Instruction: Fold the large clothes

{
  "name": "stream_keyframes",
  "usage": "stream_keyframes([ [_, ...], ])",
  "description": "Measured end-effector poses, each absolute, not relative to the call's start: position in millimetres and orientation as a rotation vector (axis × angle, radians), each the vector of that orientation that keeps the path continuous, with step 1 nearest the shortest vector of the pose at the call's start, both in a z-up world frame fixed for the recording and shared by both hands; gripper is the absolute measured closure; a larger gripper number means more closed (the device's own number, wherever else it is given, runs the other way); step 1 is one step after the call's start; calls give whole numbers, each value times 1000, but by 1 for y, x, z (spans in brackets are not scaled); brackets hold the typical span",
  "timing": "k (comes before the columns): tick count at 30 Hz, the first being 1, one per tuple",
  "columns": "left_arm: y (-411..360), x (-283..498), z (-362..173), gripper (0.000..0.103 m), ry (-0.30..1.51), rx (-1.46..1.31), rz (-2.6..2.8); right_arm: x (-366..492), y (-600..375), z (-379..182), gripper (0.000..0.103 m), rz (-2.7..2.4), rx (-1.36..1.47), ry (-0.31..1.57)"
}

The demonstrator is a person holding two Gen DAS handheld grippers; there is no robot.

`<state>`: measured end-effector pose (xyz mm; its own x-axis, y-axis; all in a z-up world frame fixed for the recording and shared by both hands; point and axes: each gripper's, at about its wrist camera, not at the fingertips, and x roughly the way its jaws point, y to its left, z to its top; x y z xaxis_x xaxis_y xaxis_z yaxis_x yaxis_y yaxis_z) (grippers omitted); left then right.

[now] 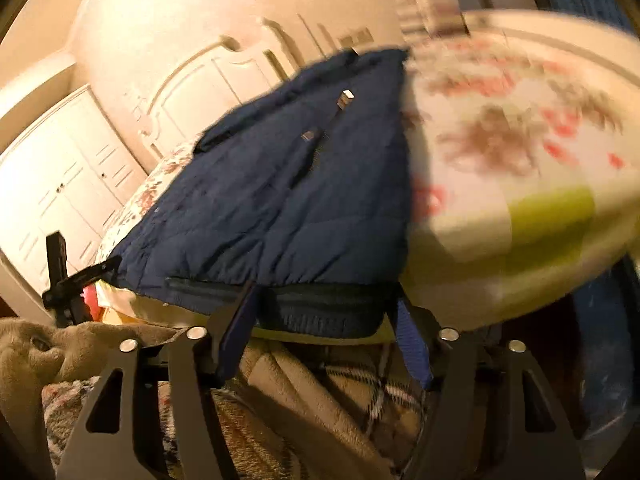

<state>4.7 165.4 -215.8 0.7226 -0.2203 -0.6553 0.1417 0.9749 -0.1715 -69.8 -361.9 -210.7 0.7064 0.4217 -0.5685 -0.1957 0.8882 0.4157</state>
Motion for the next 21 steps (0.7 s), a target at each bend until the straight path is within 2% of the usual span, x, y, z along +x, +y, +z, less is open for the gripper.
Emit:
stream_keyframes([
  [1,168,5,-214,58,734,-126,-213,-74,-362,-204,51,367,331,679],
  [5,178,14,-216,57,773,-198,-214,-68,-361,-193,51,379,316,657],
  [6,178,16,-218,53,781,-206,-211,-64,-361,-195,51,363,312,667],
  [7,177,19,-219,45,790,-211,-210,-60,-361,-197,50,356,321,672],
  [10,168,27,-219,32,793,-206,-222,-47,-363,-197,51,357,338,662],
  [16,149,46,-219,31,787,-156,-222,-19,-350,-197,50,383,313,669],
  [17,149,48,-219,32,790,-154,-220,-16,-348,-197,52,379,315,668],
  [18,149,48,-219,48,793,-147,-211,-14,-347,-197,58,371,308,670],
  [19,150,46,-219,58,796,-144,-216,-15,-345,-197,62,376,299,673],
  [21,162,39,-218,72,789,-185,-263,-20,-345,-196,71,383,284,665],
])
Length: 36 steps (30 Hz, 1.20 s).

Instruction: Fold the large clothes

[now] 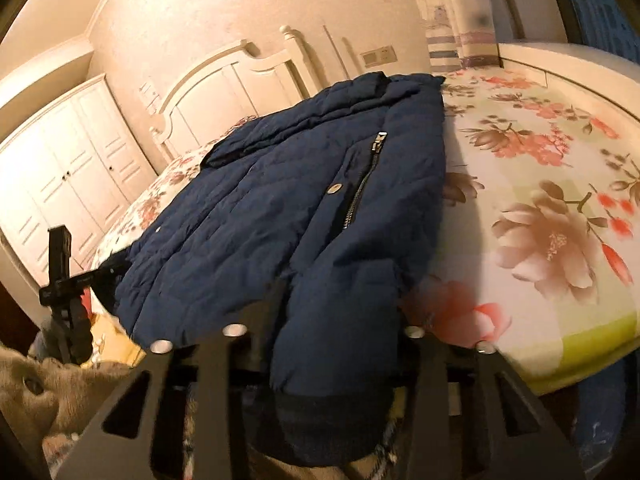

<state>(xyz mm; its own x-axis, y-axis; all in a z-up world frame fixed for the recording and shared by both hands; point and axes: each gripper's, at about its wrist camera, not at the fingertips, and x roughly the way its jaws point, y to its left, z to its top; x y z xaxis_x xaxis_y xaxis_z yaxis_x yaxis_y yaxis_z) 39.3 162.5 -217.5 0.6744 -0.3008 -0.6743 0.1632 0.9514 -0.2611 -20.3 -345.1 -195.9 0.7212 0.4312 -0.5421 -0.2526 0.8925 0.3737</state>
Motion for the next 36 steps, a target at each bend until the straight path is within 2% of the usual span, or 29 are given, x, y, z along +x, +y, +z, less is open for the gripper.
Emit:
stream_keyframes([
  [1,168,35,-216,78,786,-210,-278,-24,-347,-196,74,385,291,662],
  [3,175,24,-209,83,772,-242,-309,-32,-352,-197,78,391,331,653],
  [7,175,-5,-181,85,734,-266,-358,-58,-356,-182,81,420,372,627],
  [10,193,-30,-135,85,641,-389,-437,-83,-361,-149,81,472,416,557],
  [14,205,-34,-68,83,482,-489,-515,-95,-366,-69,81,529,383,373],
  [16,204,-10,-48,74,480,-546,-501,-70,-369,-36,80,551,403,336],
  [19,191,59,-32,72,533,-613,-456,3,-362,-15,80,521,365,396],
  [24,157,193,-46,70,676,-641,-321,141,-359,-31,80,489,444,534],
  [26,150,230,-59,65,734,-662,-284,187,-365,-50,79,449,502,586],
  [27,147,251,-69,59,772,-680,-275,209,-369,-63,77,434,554,620],
  [29,146,284,-93,51,849,-723,-244,245,-379,-95,71,406,650,689],
  [31,150,307,-113,33,904,-765,-231,272,-387,-126,54,382,714,748],
  [32,155,318,-122,31,912,-793,-242,279,-393,-138,33,387,754,761],
  [33,163,327,-126,29,906,-822,-259,285,-400,-148,7,415,810,752],
  [36,189,336,-117,21,837,-864,-276,288,-423,-150,4,479,896,697],
])
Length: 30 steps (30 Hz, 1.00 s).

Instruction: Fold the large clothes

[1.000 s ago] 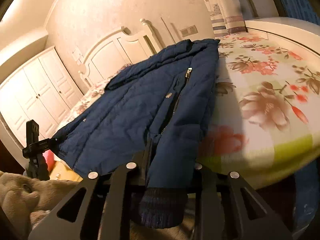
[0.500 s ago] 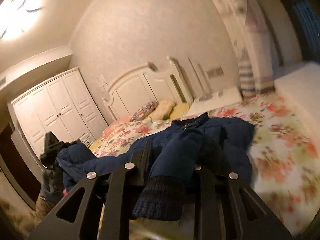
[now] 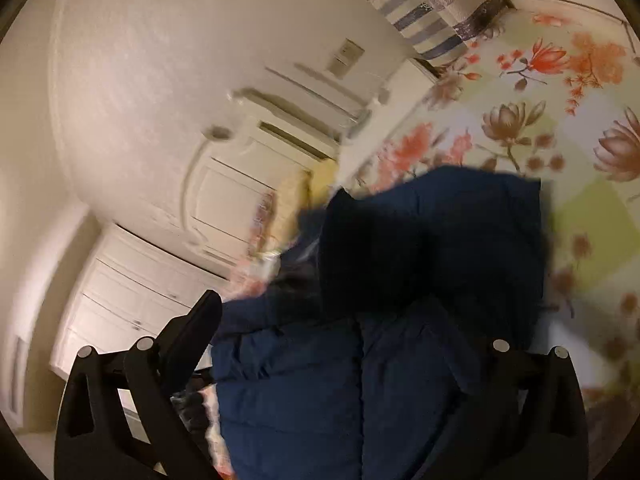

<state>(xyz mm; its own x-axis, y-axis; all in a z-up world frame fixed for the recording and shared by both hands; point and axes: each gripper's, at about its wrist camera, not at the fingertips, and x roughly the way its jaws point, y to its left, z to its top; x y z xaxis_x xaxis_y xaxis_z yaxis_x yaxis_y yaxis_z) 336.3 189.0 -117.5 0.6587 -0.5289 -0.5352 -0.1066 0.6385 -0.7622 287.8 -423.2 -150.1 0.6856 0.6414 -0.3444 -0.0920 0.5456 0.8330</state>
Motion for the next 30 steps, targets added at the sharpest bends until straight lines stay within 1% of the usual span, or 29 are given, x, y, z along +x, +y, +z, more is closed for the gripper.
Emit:
stream_keyframes([
  [3,219,334,-97,21,742,-837,-247,292,-430,-131,4,389,712,710],
  [5,219,333,-90,21,738,-743,-265,297,-426,-126,4,367,575,739],
  [7,203,336,-90,21,786,-598,-303,302,-415,-128,4,367,471,782],
  [9,183,338,-103,21,852,-472,-335,308,-399,-132,5,384,356,817],
  [13,163,340,-126,21,931,-417,-406,323,-380,-136,6,431,209,837],
  [14,161,343,-128,21,934,-414,-413,326,-379,-138,6,438,203,844],
  [17,156,350,-129,17,934,-410,-439,340,-384,-149,11,471,238,885],
  [21,147,360,-130,17,945,-397,-478,336,-395,-156,23,517,336,865],
  [27,132,365,-124,18,931,-347,-498,332,-393,-156,26,524,345,860],
  [28,130,366,-124,30,926,-340,-497,332,-392,-156,33,524,347,861],
  [29,127,366,-123,41,919,-327,-492,332,-389,-156,36,528,344,854],
  [30,124,364,-121,66,904,-308,-484,328,-387,-154,50,532,330,832],
])
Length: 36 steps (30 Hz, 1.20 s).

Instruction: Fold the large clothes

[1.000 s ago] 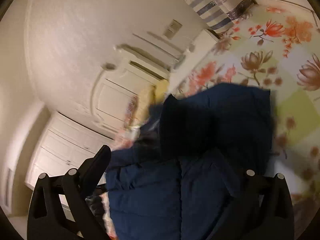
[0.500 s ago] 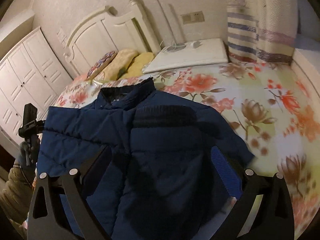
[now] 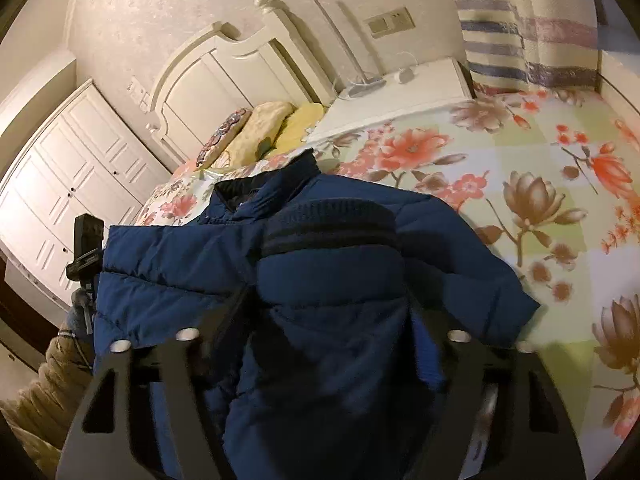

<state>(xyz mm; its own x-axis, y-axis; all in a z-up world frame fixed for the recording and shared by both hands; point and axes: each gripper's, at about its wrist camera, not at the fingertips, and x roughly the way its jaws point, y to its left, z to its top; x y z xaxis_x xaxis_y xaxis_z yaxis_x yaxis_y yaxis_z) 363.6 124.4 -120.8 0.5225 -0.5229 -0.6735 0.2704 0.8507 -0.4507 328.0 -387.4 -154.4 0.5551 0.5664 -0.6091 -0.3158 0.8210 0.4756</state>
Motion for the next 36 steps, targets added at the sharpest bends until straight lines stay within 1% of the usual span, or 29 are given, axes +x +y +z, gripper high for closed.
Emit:
stream_keyframes([
  [1,122,358,-117,83,881,-301,-494,322,-385,-150,61,536,311,802],
  [2,121,349,-110,85,844,-283,-485,314,-381,-142,78,515,282,766],
  [3,121,332,-97,87,787,-256,-474,301,-378,-132,82,489,253,724],
  [6,124,287,-50,87,635,-227,-494,255,-376,-88,89,500,221,550],
  [7,126,279,-26,87,585,-220,-491,244,-374,-70,89,500,197,502],
  [8,127,278,-9,87,558,-211,-490,237,-370,-48,89,485,154,458],
  [10,122,297,24,86,525,-188,-425,252,-368,-15,89,436,123,422],
  [12,119,329,32,84,542,-178,-354,285,-373,-3,89,388,154,432],
  [14,114,376,20,83,623,-202,-292,330,-376,-10,89,335,191,498],
  [16,103,416,-10,83,714,-188,-211,370,-372,-33,89,269,204,596],
  [18,93,440,-50,83,792,-168,-152,401,-366,-73,89,205,198,713],
  [20,80,455,-105,82,875,-108,-73,419,-363,-124,89,142,191,832],
  [21,79,458,-124,78,909,-100,-67,423,-364,-148,88,136,208,880],
  [22,81,461,-143,75,948,-133,-62,423,-370,-163,88,162,280,894],
  [23,88,461,-146,73,940,-161,-61,420,-376,-166,88,168,321,884],
  [24,94,460,-144,65,927,-191,-57,419,-381,-166,86,163,340,883],
  [25,101,459,-142,51,917,-215,-41,419,-384,-166,85,165,350,885],
  [27,112,458,-144,35,913,-271,-5,419,-387,-168,83,177,375,888],
  [28,115,457,-144,31,904,-292,-4,418,-389,-170,82,169,390,890],
  [29,119,452,-141,30,886,-308,0,417,-390,-170,81,164,399,891],
  [32,122,431,-121,28,751,-308,87,410,-397,-166,75,162,438,881],
  [33,119,421,-111,23,700,-290,97,405,-400,-160,69,151,451,866],
  [34,115,415,-103,18,665,-272,96,401,-400,-152,49,146,458,838],
  [35,110,406,-93,16,629,-246,91,397,-401,-145,36,144,462,811],
  [36,102,398,-81,15,591,-196,105,391,-402,-136,8,147,467,776],
])
